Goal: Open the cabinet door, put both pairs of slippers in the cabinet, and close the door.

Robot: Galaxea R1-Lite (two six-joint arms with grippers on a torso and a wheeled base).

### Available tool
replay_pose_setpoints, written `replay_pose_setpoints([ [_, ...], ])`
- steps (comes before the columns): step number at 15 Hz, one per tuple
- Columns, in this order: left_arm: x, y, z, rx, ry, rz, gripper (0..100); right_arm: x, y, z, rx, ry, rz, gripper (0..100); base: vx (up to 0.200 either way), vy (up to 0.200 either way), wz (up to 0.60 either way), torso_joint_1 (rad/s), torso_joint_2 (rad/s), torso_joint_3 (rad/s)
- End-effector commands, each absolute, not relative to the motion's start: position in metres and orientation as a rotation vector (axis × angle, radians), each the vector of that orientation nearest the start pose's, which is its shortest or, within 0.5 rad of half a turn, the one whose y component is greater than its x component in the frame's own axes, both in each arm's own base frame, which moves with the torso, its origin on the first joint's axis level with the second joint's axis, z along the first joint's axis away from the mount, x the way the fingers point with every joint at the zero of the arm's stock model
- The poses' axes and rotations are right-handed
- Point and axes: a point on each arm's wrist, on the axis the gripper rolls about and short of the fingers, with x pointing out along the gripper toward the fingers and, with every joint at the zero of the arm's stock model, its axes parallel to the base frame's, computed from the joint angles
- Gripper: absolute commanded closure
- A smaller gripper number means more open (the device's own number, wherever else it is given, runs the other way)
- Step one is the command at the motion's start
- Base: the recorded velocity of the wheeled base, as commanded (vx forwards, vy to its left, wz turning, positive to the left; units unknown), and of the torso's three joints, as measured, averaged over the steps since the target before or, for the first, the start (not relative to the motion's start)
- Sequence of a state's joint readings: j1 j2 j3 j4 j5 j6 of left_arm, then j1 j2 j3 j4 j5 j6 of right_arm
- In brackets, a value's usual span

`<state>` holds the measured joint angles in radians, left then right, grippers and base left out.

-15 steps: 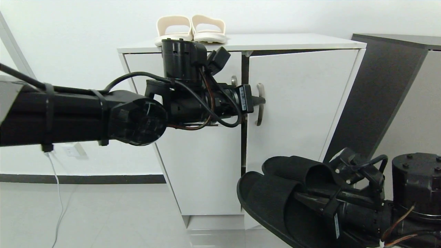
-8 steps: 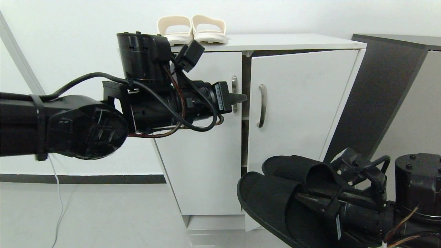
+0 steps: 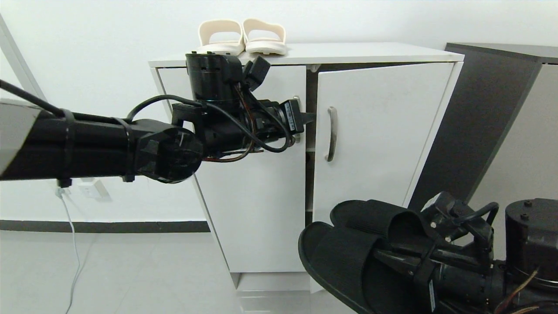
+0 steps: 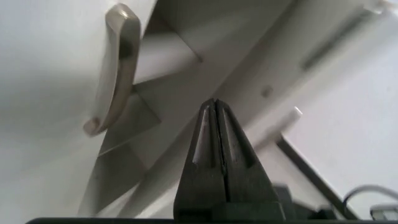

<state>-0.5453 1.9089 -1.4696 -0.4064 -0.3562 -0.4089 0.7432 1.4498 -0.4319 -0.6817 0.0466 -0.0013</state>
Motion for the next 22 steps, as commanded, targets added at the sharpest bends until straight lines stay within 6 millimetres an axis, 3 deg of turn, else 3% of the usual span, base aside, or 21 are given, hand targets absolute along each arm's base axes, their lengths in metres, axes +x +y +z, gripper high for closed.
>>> replay_pose_setpoints([
  [1,0.341,-0.216,0.264,-0.395,0.242,-0.877,100,0.153,0.149,0.155,-0.125,0.325,0.807,100,0.0,0.0,0.0,0.0,0.0,0.0],
  [5,0.344,-0.219,0.258,-0.402,0.26,-0.868,100,0.151,0.15,0.154,-0.129,0.334,0.811,100,-0.1,0.0,0.0,0.005,0.0,0.001],
  [6,0.341,-0.228,0.254,-0.398,0.272,-0.887,100,0.15,0.15,0.153,-0.131,0.337,0.817,100,-0.2,0.0,0.0,0.007,0.0,0.002],
  [9,0.314,-0.259,0.254,-0.381,0.29,-0.973,100,0.149,0.15,0.151,-0.135,0.342,0.823,100,-0.2,0.0,0.0,-0.004,0.0,0.002],
  [11,0.297,-0.264,0.258,-0.386,0.259,-1.007,100,0.149,0.15,0.151,-0.135,0.342,0.824,100,-0.2,0.0,0.0,0.002,0.0,0.002],
  [13,0.293,-0.262,0.255,-0.39,0.246,-1.012,100,0.147,0.151,0.149,-0.138,0.348,0.828,100,0.0,0.0,0.0,0.0,0.0,0.0],
  [22,0.309,-0.245,0.247,-0.391,0.251,-0.951,100,0.145,0.151,0.148,-0.141,0.352,0.837,100,0.0,0.0,0.0,0.0,0.0,0.0],
])
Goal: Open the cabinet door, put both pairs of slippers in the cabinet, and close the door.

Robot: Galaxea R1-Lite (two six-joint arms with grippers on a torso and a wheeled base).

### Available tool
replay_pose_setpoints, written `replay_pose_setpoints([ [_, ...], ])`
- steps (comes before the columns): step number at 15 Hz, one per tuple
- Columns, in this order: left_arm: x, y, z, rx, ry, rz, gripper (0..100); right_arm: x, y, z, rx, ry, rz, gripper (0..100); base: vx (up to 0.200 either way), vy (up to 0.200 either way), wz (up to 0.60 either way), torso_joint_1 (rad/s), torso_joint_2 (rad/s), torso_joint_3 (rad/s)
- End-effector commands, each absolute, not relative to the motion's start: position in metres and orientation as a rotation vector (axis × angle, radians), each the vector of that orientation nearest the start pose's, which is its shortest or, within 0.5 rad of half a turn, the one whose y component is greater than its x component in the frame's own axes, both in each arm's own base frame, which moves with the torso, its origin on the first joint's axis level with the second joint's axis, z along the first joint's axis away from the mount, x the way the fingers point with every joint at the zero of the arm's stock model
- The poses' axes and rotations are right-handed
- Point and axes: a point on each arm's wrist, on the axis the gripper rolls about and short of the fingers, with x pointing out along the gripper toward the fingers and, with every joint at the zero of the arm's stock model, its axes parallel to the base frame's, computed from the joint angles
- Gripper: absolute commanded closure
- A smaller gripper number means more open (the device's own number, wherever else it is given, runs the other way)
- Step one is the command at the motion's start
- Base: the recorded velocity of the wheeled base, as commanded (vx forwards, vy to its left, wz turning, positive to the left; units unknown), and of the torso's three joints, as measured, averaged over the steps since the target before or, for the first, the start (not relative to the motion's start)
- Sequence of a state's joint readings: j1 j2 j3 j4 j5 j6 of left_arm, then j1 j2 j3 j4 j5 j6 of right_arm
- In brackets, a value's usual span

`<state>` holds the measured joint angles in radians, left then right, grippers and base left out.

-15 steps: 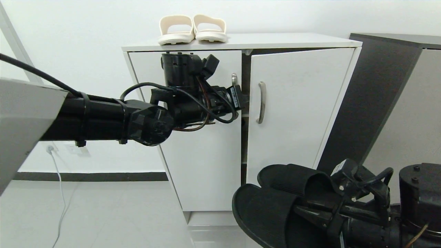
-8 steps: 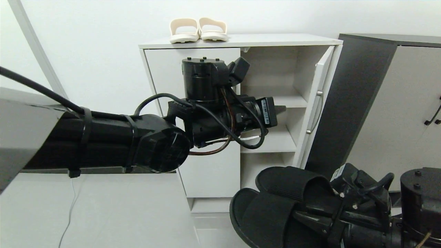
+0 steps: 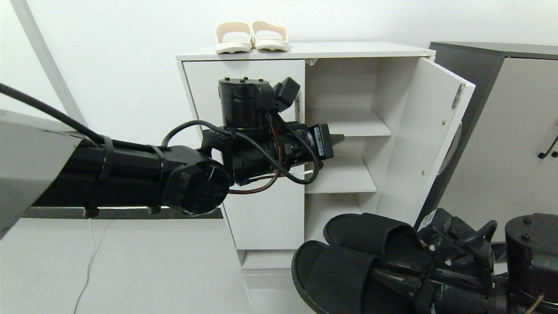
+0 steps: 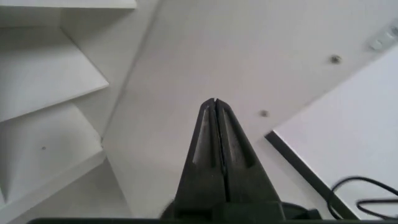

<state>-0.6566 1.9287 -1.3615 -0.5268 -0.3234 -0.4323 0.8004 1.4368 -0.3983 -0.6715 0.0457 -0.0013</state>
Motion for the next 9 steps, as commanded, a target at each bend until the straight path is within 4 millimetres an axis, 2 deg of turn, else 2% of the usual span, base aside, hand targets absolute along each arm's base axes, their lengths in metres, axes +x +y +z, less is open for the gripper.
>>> replay_pose_setpoints([
  [1,0.31,-0.244,0.247,-0.391,0.25,-0.948,100,0.145,0.151,0.148,-0.142,0.353,0.837,100,0.0,0.0,0.0,0.0,0.0,0.0],
  [4,0.311,-0.232,0.252,-0.397,0.22,-0.885,100,0.152,0.158,0.148,-0.14,0.354,0.829,100,0.0,0.0,0.0,0.0,0.0,0.0],
  [5,0.308,-0.222,0.258,-0.401,0.192,-0.823,100,0.159,0.164,0.148,-0.136,0.36,0.806,100,0.0,0.0,0.0,0.0,0.0,0.0],
  [6,0.302,-0.2,0.27,-0.387,0.137,-0.725,100,0.172,0.175,0.144,-0.128,0.378,0.715,100,0.0,0.0,0.0,0.0,0.0,0.0],
  [7,0.302,-0.2,0.27,-0.387,0.137,-0.725,100,0.172,0.175,0.144,-0.128,0.378,0.715,100,0.0,0.0,0.0,0.0,0.0,0.0],
  [8,0.28,-0.163,0.282,-0.309,0.075,-0.628,100,0.191,0.201,0.145,-0.059,0.376,0.579,100,0.0,0.0,0.0,0.0,0.0,0.0],
  [9,0.263,-0.144,0.288,-0.28,0.049,-0.576,100,0.202,0.214,0.144,-0.021,0.371,0.512,100,0.0,0.0,0.0,0.0,0.0,0.0],
])
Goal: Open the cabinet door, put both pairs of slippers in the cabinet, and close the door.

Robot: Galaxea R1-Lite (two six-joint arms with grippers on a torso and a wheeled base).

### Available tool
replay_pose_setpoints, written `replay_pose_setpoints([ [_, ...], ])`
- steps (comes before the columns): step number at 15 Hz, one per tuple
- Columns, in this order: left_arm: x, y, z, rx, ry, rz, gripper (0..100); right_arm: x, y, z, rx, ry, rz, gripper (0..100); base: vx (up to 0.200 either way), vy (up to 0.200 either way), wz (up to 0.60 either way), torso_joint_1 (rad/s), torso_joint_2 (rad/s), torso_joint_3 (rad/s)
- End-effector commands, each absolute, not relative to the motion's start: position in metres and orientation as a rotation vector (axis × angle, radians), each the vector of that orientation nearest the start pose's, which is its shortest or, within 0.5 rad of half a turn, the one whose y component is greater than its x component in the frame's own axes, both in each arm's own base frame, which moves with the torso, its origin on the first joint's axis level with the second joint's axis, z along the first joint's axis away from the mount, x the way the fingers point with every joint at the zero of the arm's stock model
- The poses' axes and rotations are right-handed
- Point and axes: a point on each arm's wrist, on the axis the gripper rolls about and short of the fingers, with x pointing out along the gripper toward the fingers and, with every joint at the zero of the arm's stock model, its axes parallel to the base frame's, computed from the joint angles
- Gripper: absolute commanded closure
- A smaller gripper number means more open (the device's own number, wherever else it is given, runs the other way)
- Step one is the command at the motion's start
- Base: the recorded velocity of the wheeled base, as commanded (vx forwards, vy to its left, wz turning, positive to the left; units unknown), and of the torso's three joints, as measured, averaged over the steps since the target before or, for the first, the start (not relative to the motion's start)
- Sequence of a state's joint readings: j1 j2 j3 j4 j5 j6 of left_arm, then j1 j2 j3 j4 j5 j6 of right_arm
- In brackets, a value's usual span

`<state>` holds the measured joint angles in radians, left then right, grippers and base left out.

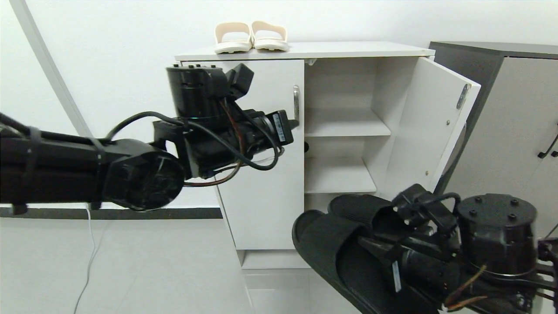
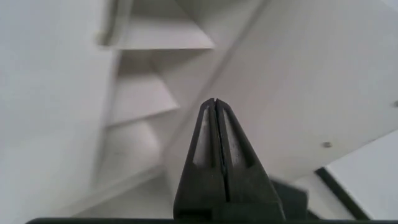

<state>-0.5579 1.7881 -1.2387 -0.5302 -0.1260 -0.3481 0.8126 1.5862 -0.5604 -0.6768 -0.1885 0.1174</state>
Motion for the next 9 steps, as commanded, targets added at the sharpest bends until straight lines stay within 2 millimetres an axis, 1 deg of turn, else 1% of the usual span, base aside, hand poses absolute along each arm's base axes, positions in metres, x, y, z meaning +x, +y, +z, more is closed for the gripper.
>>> replay_pose_setpoints([
  [1,0.248,-0.129,0.291,-0.261,0.04,-0.513,100,0.212,0.224,0.143,-0.012,0.359,0.45,100,0.0,0.0,0.0,0.0,0.0,0.0],
  [3,0.217,-0.101,0.29,-0.247,0.068,-0.329,100,0.229,0.24,0.137,-0.02,0.337,0.348,100,0.0,0.0,0.0,0.0,0.0,0.0],
  [4,0.208,-0.094,0.287,-0.242,0.078,-0.28,100,0.232,0.245,0.136,-0.024,0.328,0.32,100,0.0,0.0,0.0,0.0,0.0,0.0],
  [5,0.193,-0.085,0.283,-0.235,0.082,-0.225,100,0.235,0.251,0.136,-0.028,0.311,0.275,100,0.0,0.0,0.0,0.0,0.0,0.0],
  [6,0.168,-0.066,0.271,-0.213,0.077,-0.121,100,0.243,0.26,0.14,-0.02,0.271,0.2,100,0.0,0.0,0.0,0.0,0.0,0.0],
  [7,0.156,-0.05,0.264,-0.193,0.069,-0.045,100,0.247,0.263,0.141,-0.016,0.257,0.171,100,0.0,0.0,0.0,0.0,0.0,0.0],
  [8,0.137,-0.029,0.252,-0.148,0.058,0.046,100,0.251,0.267,0.139,-0.019,0.247,0.133,100,0.0,0.0,0.0,0.0,0.0,0.0],
  [9,0.125,-0.021,0.245,-0.135,0.052,0.084,100,0.254,0.269,0.138,-0.019,0.244,0.119,100,0.0,0.0,0.0,0.0,0.0,0.0],
])
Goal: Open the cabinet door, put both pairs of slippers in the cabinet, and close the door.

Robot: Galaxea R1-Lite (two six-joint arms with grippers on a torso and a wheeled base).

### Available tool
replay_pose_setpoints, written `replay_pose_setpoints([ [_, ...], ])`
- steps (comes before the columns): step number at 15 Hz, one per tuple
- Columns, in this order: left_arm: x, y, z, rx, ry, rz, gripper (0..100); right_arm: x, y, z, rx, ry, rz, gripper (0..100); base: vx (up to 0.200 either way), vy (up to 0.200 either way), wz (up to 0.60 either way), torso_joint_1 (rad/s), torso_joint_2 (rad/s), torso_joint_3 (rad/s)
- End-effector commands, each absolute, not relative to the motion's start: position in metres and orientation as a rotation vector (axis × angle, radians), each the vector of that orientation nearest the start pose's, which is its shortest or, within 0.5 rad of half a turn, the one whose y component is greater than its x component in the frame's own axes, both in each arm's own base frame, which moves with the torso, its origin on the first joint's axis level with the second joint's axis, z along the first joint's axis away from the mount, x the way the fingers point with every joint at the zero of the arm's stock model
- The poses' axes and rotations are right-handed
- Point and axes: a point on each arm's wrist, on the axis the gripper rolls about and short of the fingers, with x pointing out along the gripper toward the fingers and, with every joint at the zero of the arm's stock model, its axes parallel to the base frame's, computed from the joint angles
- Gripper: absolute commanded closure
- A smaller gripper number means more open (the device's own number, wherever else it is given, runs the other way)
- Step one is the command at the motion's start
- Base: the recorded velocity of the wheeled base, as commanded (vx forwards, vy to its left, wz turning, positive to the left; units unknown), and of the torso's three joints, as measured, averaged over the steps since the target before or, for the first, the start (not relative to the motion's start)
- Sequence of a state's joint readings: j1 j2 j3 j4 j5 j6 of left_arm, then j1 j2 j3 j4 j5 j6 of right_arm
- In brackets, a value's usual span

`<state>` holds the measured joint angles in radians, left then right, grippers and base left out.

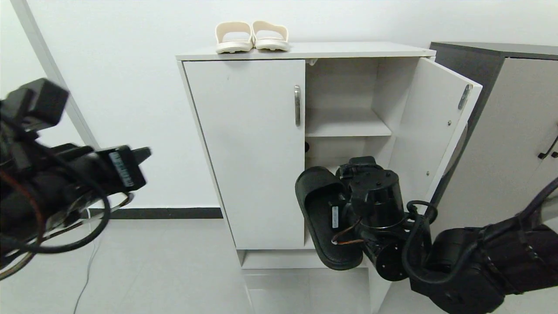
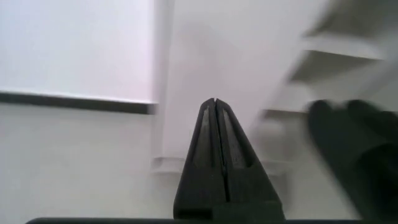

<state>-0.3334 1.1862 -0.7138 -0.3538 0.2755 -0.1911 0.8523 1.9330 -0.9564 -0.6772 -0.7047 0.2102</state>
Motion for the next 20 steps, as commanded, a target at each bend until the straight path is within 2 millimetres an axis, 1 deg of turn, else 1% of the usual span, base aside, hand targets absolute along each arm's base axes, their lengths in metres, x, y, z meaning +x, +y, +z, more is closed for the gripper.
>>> replay_pose_setpoints([
  [1,0.101,-0.01,0.232,-0.138,0.027,0.142,100,0.257,0.271,0.136,-0.021,0.243,0.11,100,0.0,0.0,0.0,0.0,0.0,0.0],
  [2,0.072,0.001,0.213,-0.141,-0.006,0.246,100,0.259,0.272,0.134,-0.019,0.243,0.108,100,0.0,0.0,0.0,0.0,0.0,0.0],
  [3,0.053,0.006,0.196,-0.144,-0.027,0.312,100,0.259,0.271,0.134,-0.018,0.242,0.106,100,0.0,0.0,0.0,0.0,0.0,0.0],
  [5,0.024,0.008,0.161,-0.119,-0.021,0.379,100,0.259,0.27,0.136,-0.018,0.235,0.09,100,0.0,0.0,0.0,0.0,0.0,0.0],
  [7,0.003,0.008,0.136,-0.114,-0.003,0.392,100,0.261,0.268,0.137,-0.015,0.232,0.079,100,0.0,0.0,0.0,0.0,0.0,0.0],
  [9,-0.011,0.007,0.115,-0.107,0.036,0.377,100,0.261,0.268,0.137,-0.015,0.232,0.078,100,0.0,0.0,0.0,0.0,0.0,0.0],
  [10,-0.015,0.006,0.105,-0.105,0.059,0.351,100,0.261,0.268,0.137,-0.012,0.231,0.078,100,0.0,0.0,0.0,0.0,0.0,0.0],
  [11,-0.018,0.006,0.1,-0.105,0.061,0.342,100,0.262,0.267,0.137,-0.009,0.228,0.077,100,0.0,0.0,0.0,0.0,0.0,0.0],
  [12,-0.022,0.005,0.087,-0.098,0.053,0.318,100,0.262,0.267,0.137,0.0,0.22,0.076,100,0.0,0.0,0.0,0.0,0.0,0.0],
  [15,-0.024,0.005,0.08,-0.039,0.003,0.219,100,0.262,0.267,0.137,0.001,0.218,0.078,100,0.0,0.0,0.0,0.0,0.0,0.0],
  [18,-0.023,0.002,0.076,0.013,0.011,0.077,100,0.261,0.268,0.135,0.0,0.224,0.078,100,0.0,0.0,0.0,0.0,0.0,0.0],
  [20,-0.023,0.002,0.075,0.026,0.012,0.073,100,0.258,0.27,0.133,0.008,0.229,0.087,100,0.0,0.0,0.0,0.0,0.0,0.0],
])
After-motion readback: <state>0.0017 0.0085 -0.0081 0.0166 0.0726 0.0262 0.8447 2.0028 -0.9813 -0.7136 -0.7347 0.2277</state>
